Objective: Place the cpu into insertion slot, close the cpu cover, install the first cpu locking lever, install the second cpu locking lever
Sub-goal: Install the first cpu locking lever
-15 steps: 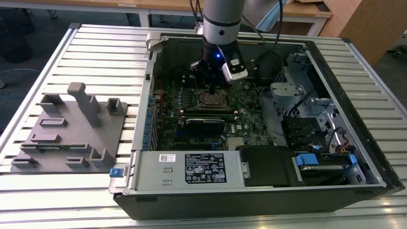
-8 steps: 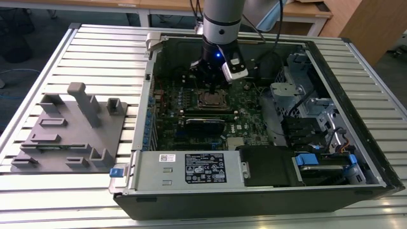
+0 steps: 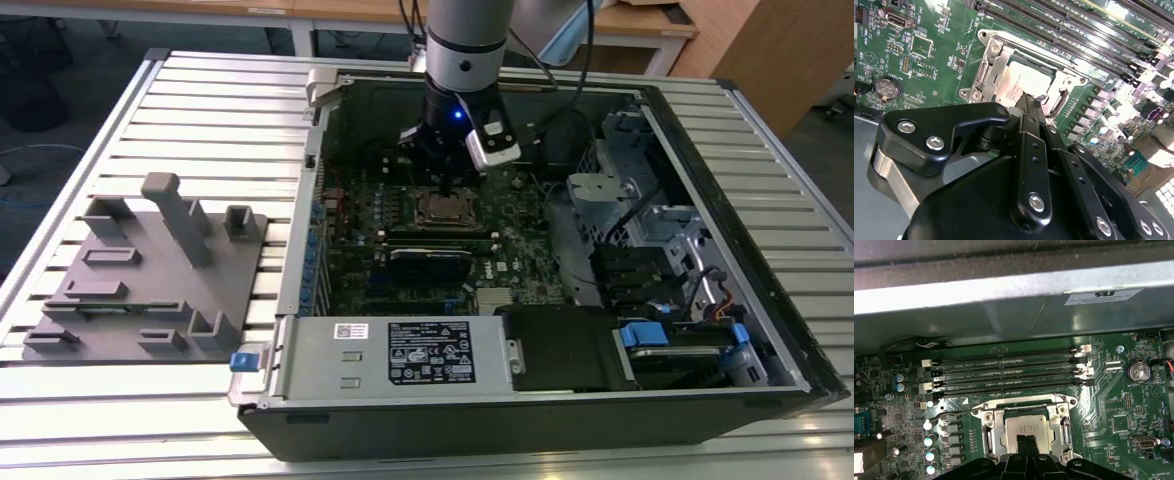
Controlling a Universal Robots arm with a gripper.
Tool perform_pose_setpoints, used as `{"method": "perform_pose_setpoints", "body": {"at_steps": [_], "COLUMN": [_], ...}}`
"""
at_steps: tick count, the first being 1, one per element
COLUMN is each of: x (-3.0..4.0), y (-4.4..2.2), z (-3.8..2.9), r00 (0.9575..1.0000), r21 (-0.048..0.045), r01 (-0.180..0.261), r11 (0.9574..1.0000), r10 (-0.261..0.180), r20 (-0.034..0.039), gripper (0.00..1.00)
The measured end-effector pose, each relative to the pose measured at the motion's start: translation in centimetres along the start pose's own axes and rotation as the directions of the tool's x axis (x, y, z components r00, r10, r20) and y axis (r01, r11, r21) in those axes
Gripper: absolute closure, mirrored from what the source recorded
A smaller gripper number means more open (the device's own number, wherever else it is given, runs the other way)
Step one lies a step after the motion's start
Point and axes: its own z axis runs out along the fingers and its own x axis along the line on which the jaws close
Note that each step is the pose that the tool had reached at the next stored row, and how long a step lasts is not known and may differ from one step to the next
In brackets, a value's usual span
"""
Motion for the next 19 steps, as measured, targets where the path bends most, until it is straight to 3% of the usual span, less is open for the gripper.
{"method": "perform_pose_setpoints", "body": {"at_steps": [15,19], "x": [0.00,-0.01], "y": [0.00,0.01], "z": [0.00,-0.35], "r00": [1.0000,1.0000], "r21": [-0.0045,-0.0042], "r01": [0.000,0.000], "r11": [1.0000,1.0000], "r10": [0.000,0.000], "r20": [-0.0004,-0.0005], "gripper": [0.90,0.90]}}
